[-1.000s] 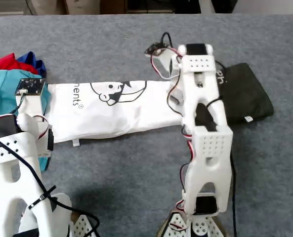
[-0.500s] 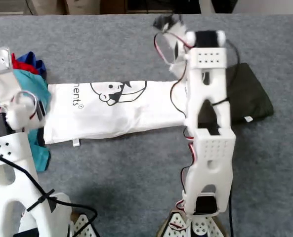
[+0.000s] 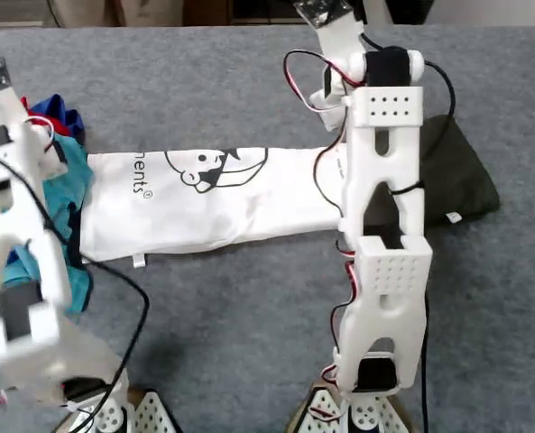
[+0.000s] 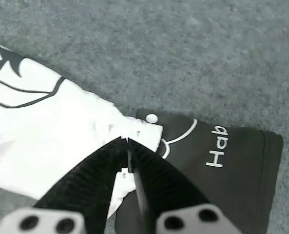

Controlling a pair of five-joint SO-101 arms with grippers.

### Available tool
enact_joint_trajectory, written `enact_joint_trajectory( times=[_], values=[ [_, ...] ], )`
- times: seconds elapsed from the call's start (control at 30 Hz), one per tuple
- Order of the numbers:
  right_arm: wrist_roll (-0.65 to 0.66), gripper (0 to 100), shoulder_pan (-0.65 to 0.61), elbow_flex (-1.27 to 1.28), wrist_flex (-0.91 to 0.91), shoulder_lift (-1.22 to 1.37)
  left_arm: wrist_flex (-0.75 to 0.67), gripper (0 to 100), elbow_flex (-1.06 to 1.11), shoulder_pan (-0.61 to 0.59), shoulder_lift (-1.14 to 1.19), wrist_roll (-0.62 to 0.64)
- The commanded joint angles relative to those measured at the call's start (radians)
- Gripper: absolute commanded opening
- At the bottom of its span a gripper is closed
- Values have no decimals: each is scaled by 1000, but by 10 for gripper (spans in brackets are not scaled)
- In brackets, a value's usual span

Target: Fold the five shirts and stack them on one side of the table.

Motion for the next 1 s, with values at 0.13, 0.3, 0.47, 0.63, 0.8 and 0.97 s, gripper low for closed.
enact_joint_trajectory(
  times=[0.13,0.3,0.47,0.63,0.8,0.97],
  values=[
    [41,2,128,-88,-26,-22,58,19,-535,-158,510,-80],
    [60,2,168,-117,-26,-21,233,23,-910,-270,753,-186],
    [61,2,168,-110,-40,-21,341,23,-1292,-322,906,-331],
    [61,2,165,-110,-40,-21,428,26,-1499,-310,1004,-385],
    [61,2,168,-116,-40,-22,562,27,-1614,-278,1024,-388],
    [61,2,170,-116,-35,-27,677,28,-1628,-236,894,-270]
  ],
)
